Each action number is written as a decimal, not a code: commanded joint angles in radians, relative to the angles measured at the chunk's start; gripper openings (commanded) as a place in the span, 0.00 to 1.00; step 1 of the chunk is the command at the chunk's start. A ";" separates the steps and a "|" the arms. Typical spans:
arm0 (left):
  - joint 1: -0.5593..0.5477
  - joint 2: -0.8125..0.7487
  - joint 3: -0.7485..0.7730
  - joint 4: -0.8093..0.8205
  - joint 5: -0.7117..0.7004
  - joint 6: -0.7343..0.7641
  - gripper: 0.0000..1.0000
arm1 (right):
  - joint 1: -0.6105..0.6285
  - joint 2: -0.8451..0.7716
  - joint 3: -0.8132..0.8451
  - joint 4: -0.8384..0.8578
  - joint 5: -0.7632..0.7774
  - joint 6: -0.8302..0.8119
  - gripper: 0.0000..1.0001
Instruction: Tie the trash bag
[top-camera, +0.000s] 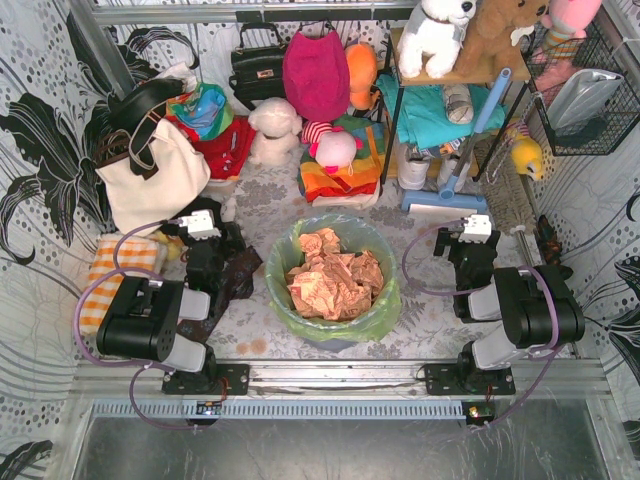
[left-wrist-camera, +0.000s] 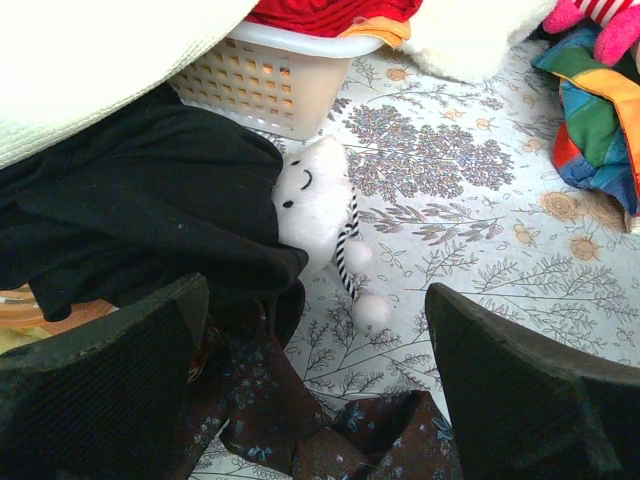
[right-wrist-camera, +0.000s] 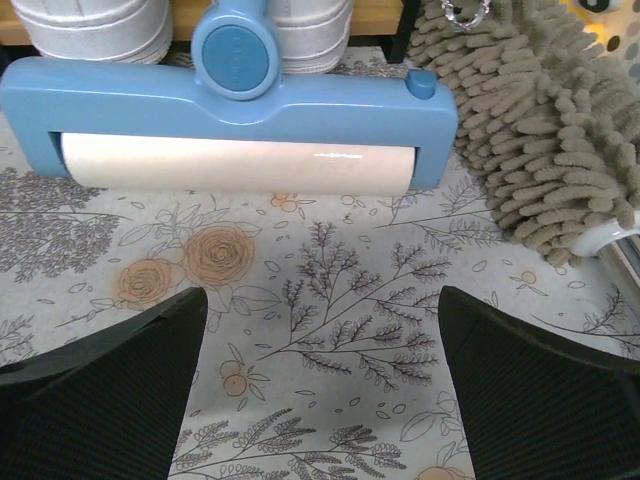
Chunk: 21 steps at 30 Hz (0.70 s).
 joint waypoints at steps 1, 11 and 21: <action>0.004 -0.050 0.015 0.004 -0.050 -0.009 0.98 | -0.005 -0.053 -0.007 0.015 -0.065 -0.021 0.97; -0.056 -0.361 0.229 -0.649 -0.320 -0.257 0.98 | -0.005 -0.443 0.266 -0.861 -0.033 0.157 0.97; -0.057 -0.539 0.543 -1.334 -0.082 -0.375 0.98 | -0.005 -0.602 0.671 -1.634 -0.139 0.366 0.97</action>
